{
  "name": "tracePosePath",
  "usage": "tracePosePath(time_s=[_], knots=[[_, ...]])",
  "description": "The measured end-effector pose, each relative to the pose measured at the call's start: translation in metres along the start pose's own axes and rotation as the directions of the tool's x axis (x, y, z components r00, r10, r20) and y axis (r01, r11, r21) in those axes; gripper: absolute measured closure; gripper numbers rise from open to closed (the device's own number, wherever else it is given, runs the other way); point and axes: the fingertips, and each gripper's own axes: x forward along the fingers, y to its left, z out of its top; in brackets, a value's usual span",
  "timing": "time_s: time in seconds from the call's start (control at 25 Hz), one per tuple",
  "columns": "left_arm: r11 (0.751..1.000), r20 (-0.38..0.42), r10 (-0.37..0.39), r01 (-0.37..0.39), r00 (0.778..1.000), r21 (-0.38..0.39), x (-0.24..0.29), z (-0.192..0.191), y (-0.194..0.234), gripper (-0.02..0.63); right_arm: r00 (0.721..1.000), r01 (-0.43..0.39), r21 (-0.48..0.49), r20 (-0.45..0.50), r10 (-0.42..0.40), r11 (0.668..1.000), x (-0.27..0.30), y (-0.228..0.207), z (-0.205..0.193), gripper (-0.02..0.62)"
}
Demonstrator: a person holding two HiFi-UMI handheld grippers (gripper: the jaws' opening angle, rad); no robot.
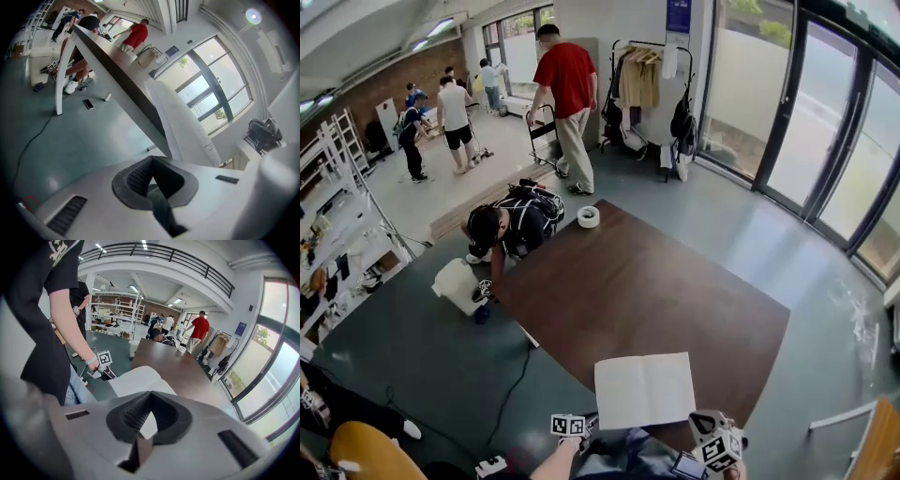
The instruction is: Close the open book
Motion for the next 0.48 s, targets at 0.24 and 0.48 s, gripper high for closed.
tracePosePath(time_s=[0.24, 0.48], knots=[[0.995, 0.025, -0.098, 0.098, 0.995, 0.005, 0.015, 0.007, -0.009, 0.604, 1.0, 0.009, 0.007, -0.001, -0.009, 1.0, 0.004, 0.004, -0.003, 0.607], [0.985, 0.056, -0.167, 0.17, 0.984, -0.036, 0.014, 0.013, -0.023, 0.604, 1.0, 0.006, 0.01, 0.014, -0.006, 1.0, 0.003, -0.001, 0.003, 0.607]])
